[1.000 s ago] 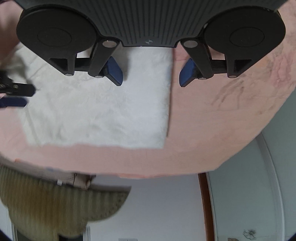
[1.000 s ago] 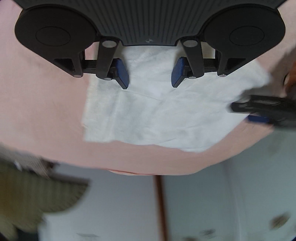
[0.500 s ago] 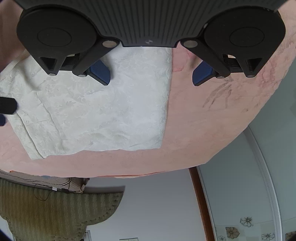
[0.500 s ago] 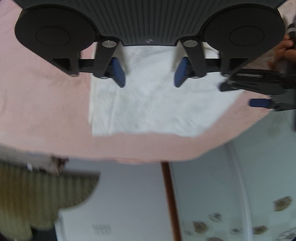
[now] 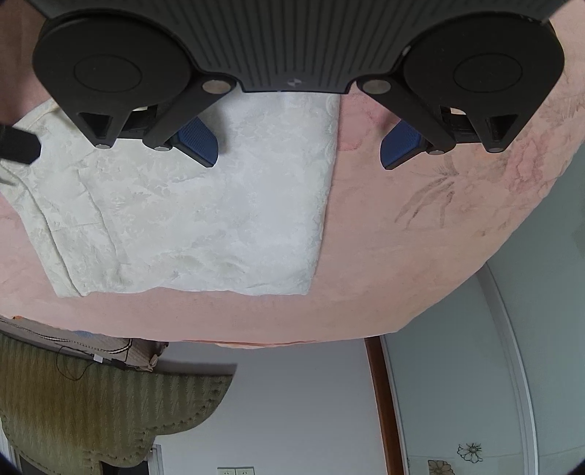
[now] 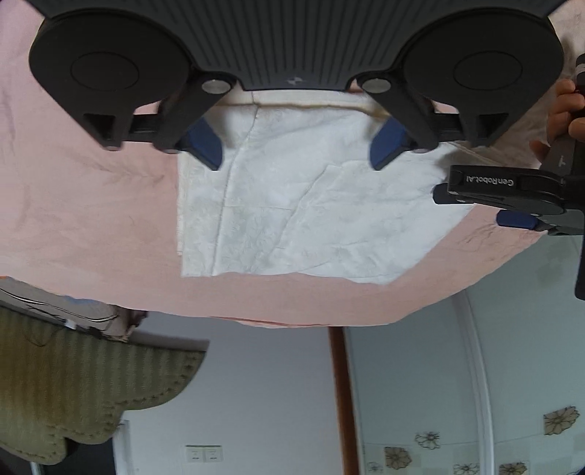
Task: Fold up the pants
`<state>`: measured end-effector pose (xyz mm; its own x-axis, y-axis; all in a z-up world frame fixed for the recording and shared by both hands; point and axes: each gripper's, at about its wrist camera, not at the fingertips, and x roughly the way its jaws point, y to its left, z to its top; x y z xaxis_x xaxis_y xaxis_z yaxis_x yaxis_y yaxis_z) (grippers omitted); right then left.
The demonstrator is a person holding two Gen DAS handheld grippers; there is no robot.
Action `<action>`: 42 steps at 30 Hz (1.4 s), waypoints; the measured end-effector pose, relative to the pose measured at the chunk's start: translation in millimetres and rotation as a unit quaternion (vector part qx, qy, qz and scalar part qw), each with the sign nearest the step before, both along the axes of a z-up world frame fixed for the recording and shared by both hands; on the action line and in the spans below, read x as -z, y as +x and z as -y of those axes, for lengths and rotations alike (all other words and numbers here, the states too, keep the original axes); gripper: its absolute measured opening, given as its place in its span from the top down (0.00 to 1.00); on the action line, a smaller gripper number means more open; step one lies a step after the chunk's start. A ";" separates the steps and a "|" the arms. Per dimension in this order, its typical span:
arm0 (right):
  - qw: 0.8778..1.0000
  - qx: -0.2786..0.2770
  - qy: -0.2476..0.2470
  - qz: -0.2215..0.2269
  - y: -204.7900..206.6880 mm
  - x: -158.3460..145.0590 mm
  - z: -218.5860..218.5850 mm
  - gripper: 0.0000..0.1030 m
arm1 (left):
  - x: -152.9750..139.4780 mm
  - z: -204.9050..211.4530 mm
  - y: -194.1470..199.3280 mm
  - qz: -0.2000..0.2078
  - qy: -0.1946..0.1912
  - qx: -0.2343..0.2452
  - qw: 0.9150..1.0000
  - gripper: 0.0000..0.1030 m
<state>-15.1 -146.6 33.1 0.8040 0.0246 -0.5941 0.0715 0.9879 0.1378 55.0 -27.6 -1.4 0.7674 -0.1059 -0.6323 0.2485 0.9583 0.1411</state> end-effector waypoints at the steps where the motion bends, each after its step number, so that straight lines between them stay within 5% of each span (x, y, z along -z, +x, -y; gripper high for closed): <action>1: 1.000 0.002 -0.001 -0.005 2.0 2.3 -0.2 0.09 | 0.3 1.0 -0.2 -0.002 -0.001 -0.001 1.000 0.05; 8: 0.997 0.056 -0.018 -0.050 13.6 14.8 5.2 0.08 | 0.6 2.6 -1.6 -0.001 0.012 0.004 1.000 0.04; 14: 0.998 0.063 -0.005 -0.025 -14.2 -2.8 6.4 0.08 | -8.4 -5.1 -11.5 -0.001 -0.006 0.001 1.000 0.05; 32: 0.996 0.062 0.037 -0.060 -48.8 4.9 -10.4 0.04 | -12.3 -5.5 -42.1 -0.001 -0.004 -0.001 1.000 0.03; 42: 0.996 0.036 0.045 -0.067 -64.6 6.7 -28.8 0.04 | -2.9 -18.8 -63.8 -0.041 -0.021 -0.004 0.999 0.03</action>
<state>-79.7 -117.7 26.3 0.7188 0.0279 -0.6947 0.1655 0.9636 0.2099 -8.8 -8.8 1.5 0.7147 -0.1270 -0.6878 0.2496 0.9649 0.0812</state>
